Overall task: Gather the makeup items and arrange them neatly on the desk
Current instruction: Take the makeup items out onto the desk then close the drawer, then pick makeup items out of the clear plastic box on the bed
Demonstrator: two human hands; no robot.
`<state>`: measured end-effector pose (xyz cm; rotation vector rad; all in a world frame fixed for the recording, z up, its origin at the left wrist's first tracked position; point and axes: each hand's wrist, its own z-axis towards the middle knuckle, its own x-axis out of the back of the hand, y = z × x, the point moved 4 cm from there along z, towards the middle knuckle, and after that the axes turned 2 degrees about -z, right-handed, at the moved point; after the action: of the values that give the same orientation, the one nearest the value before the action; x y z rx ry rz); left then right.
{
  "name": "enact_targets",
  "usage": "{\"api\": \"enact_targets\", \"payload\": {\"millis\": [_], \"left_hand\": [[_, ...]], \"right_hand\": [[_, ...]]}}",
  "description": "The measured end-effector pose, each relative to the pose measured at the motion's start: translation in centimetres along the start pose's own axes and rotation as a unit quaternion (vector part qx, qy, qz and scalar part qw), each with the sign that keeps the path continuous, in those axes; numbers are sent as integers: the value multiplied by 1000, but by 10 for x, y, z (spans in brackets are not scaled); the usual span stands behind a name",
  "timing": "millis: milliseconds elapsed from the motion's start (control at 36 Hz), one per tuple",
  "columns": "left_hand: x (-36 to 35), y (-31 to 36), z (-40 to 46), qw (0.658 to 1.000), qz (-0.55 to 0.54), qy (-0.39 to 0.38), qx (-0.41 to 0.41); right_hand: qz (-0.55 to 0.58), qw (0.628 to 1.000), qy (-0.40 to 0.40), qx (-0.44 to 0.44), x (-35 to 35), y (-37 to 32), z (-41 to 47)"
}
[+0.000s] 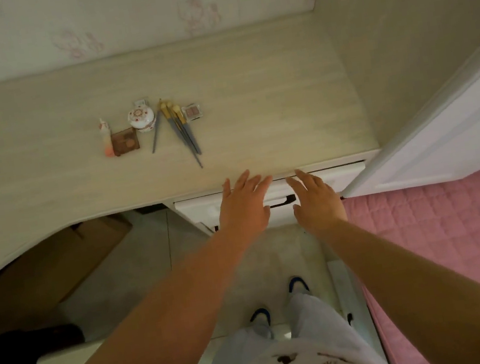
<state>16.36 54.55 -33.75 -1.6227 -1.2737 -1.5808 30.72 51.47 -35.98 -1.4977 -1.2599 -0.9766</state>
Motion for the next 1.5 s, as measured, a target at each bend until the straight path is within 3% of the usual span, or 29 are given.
{"api": "enact_targets", "payload": {"millis": [417, 861, 1056, 1500], "left_hand": [[3, 71, -43, 978, 63, -64, -189], [6, 224, -112, 919, 69, -64, -382], [-19, 305, -192, 880, 91, -65, -461], [-87, 452, -445, 781, 68, -143, -604]], "right_hand": [[104, 967, 82, -220, 7, 17, -147], [157, 872, 154, -436, 10, 80, -319], [133, 842, 168, -496, -5, 98, -425], [133, 723, 172, -656, -81, 78, -715]]}}
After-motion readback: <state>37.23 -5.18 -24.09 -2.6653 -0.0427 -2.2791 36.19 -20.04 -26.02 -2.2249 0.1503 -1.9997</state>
